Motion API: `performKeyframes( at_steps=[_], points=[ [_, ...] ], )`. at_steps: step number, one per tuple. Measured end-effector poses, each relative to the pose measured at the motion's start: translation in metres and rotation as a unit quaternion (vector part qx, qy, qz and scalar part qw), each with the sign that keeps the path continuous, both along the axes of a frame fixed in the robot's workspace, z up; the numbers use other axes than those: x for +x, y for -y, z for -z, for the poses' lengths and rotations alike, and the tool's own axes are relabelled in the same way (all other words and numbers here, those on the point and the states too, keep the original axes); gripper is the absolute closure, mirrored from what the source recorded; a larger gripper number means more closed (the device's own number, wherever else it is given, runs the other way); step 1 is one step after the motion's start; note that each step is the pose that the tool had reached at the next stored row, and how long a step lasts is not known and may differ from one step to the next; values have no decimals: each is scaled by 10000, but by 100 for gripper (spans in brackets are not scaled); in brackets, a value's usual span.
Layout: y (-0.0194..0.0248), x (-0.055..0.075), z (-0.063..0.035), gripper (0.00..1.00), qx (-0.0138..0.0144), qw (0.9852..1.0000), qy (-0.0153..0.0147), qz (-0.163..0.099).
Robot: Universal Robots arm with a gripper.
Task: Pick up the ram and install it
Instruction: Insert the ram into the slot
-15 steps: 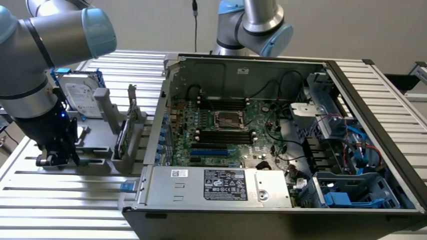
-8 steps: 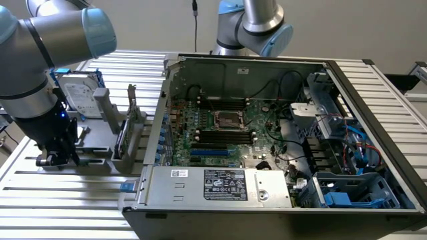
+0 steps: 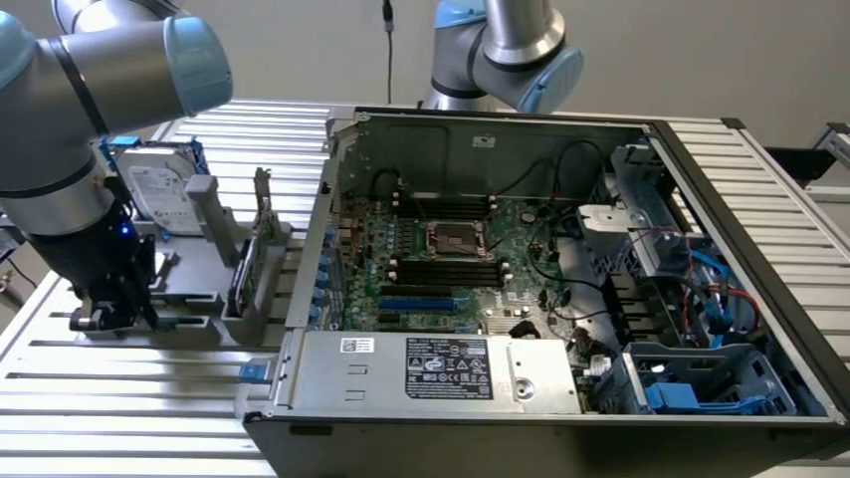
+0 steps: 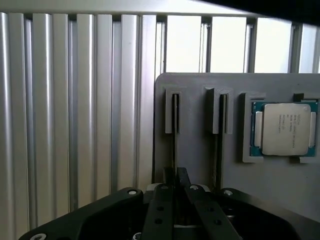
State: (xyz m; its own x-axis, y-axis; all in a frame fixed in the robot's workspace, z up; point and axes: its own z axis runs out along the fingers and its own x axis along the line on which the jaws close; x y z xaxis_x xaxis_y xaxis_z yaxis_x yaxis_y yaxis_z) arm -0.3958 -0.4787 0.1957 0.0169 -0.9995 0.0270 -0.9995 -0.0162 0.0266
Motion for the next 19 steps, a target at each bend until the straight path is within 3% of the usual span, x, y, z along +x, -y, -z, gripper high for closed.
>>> performKeyframes(
  at_steps=[11, 19],
  points=[
    [0, 4, -17, 86, 0, 10000, -22, 62],
    [0, 5, -136, 86, 0, 10000, -42, 62]
  ],
)
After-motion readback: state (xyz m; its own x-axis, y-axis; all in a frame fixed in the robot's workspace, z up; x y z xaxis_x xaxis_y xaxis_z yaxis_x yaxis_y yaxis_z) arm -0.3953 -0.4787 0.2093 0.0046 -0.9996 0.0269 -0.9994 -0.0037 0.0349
